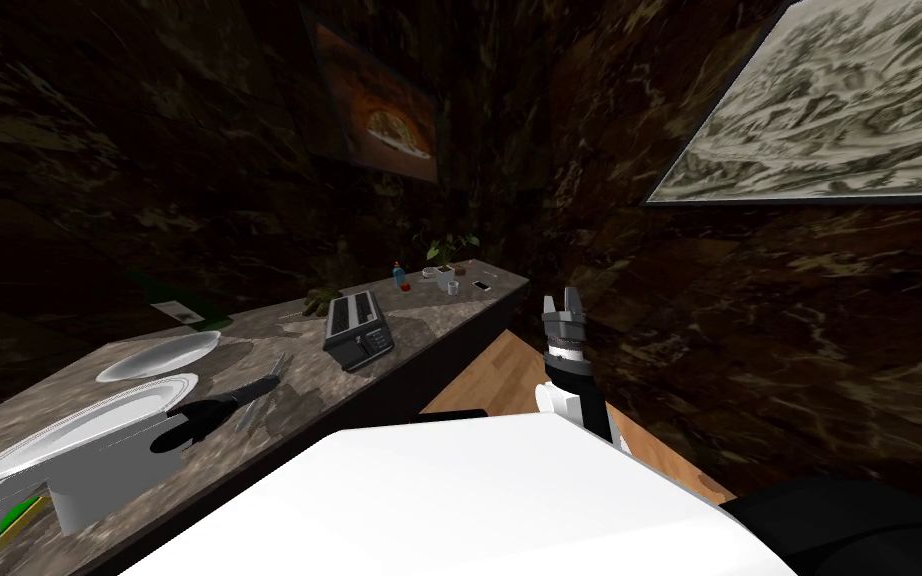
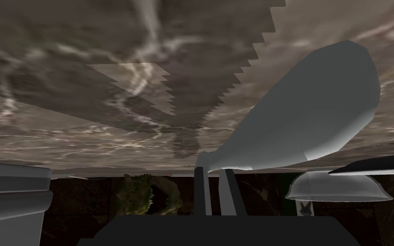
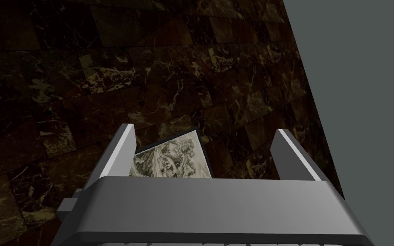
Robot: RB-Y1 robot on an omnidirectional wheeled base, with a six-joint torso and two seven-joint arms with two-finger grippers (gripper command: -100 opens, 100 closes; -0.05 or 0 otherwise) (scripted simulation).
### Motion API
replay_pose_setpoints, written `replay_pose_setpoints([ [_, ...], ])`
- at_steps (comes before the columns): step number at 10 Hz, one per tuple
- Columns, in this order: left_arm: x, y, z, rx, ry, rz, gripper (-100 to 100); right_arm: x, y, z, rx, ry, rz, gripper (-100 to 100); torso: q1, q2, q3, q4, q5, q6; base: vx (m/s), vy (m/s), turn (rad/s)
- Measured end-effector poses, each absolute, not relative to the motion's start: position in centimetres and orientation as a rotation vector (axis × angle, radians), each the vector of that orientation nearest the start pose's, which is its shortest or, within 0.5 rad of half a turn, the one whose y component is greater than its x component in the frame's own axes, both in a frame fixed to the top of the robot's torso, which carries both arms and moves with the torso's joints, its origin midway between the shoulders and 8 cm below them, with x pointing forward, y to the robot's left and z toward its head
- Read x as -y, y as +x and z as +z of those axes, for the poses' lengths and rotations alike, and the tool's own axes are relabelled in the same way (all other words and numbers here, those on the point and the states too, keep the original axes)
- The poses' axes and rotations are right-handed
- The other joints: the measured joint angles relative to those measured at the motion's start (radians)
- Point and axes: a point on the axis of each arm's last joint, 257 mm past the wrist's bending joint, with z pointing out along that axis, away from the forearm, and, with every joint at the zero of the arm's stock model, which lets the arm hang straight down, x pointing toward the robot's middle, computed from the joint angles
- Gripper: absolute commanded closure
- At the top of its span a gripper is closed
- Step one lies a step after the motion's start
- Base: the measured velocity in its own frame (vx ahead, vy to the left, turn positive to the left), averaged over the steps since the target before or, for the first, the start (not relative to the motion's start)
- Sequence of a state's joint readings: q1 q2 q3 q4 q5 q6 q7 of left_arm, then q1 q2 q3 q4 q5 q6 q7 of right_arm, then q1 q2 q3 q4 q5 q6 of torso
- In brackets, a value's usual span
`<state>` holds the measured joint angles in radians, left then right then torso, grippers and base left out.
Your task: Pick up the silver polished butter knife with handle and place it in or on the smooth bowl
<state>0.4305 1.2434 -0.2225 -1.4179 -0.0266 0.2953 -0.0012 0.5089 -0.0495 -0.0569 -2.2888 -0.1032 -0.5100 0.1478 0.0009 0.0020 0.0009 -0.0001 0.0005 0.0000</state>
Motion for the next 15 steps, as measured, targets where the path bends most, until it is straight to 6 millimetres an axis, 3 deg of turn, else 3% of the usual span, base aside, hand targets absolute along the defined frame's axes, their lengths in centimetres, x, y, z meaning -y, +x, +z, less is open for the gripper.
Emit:
replay_pose_setpoints([
  [1, -67.2, 30.1, -33.3, -2.181, -0.655, 0.352, 100, 30.5, 33.5, 3.0, -0.615, 0.614, 1.174, 0, -0.001, 0.000, 0.000, 0.000, 0.000, 0.000, 0.009, -0.016, 0.030],
  [2, -67.1, 30.1, -33.2, -2.182, -0.654, 0.352, 0, 30.5, 33.5, 3.0, -0.615, 0.614, 1.174, 0, 0.000, 0.000, 0.000, 0.000, 0.000, 0.001, 0.000, 0.000, 0.000],
  [3, -67.1, 30.1, -33.2, -2.182, -0.654, 0.352, 100, 30.5, 33.5, 3.0, -0.615, 0.614, 1.174, 0, 0.001, 0.000, 0.000, 0.000, 0.000, 0.001, -0.020, -0.033, -0.132],
  [6, -70.4, 29.7, -31.6, -2.160, -0.674, 0.402, 100, 30.5, 33.5, 3.0, -0.615, 0.614, 1.174, 0, -0.001, 0.003, 0.002, 0.001, -0.001, 0.000, -0.051, -0.054, -0.182],
  [7, -72.0, 29.3, -30.0, -2.145, -0.683, 0.436, 100, 30.5, 33.5, 3.0, -0.615, 0.614, 1.174, 0, -0.003, 0.004, 0.003, 0.002, -0.002, 0.002, -0.071, -0.051, -0.128],
  [10, -76.4, 28.5, -27.7, -2.103, -0.712, 0.508, 100, 30.5, 33.5, 3.0, -0.615, 0.614, 1.174, 0, -0.002, 0.005, 0.003, 0.002, -0.001, 0.000, -0.062, -0.059, -0.149],
  [15, -83.2, 27.0, -20.4, -1.997, -0.755, 0.640, 100, 30.5, 33.5, 3.0, -0.615, 0.614, 1.174, 0, -0.003, 0.006, 0.004, 0.003, -0.001, -0.003, -0.051, -0.056, -0.148],
])
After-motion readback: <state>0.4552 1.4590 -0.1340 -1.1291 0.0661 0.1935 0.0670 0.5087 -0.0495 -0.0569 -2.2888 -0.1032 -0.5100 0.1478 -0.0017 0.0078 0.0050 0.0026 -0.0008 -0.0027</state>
